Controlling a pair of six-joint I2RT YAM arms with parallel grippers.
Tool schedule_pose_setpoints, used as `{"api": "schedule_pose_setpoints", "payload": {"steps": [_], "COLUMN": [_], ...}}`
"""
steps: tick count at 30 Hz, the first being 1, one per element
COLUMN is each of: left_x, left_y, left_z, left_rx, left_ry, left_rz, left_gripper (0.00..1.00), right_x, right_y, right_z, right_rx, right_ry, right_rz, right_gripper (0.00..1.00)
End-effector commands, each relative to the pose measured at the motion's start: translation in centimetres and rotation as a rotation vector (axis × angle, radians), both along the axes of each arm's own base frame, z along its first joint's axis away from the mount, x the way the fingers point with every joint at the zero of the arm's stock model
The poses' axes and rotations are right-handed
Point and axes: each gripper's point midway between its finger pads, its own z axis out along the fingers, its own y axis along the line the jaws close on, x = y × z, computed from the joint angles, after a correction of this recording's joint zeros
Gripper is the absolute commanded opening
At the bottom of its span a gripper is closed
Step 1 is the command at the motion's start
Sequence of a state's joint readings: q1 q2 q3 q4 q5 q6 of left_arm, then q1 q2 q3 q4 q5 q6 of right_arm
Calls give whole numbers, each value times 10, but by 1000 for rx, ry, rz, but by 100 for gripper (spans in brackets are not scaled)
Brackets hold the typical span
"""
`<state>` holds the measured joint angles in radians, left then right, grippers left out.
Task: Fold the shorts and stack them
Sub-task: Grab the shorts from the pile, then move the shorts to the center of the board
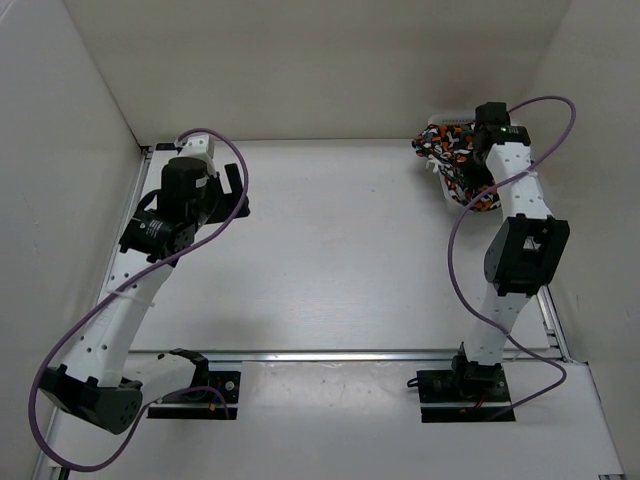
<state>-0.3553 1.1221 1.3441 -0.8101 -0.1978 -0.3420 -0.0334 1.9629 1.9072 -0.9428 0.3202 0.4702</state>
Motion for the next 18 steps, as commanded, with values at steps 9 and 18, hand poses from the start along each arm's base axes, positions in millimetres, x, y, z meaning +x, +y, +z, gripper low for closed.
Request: {"api": "schedule_pose_setpoints", "payload": {"steps": [9, 18], "left_x": [1, -22], "left_y": [54, 100], "left_z": [47, 67], "left_rx": [53, -2], "left_ry": [-93, -101], "left_rz": [157, 336], "left_gripper": [100, 100], "right_x": [-8, -106], "right_y": [87, 284], "right_z": [244, 299], "right_rx": [-69, 77], "right_ry": [-590, -795], "right_rz": [337, 1062], "right_gripper": [0, 0]}}
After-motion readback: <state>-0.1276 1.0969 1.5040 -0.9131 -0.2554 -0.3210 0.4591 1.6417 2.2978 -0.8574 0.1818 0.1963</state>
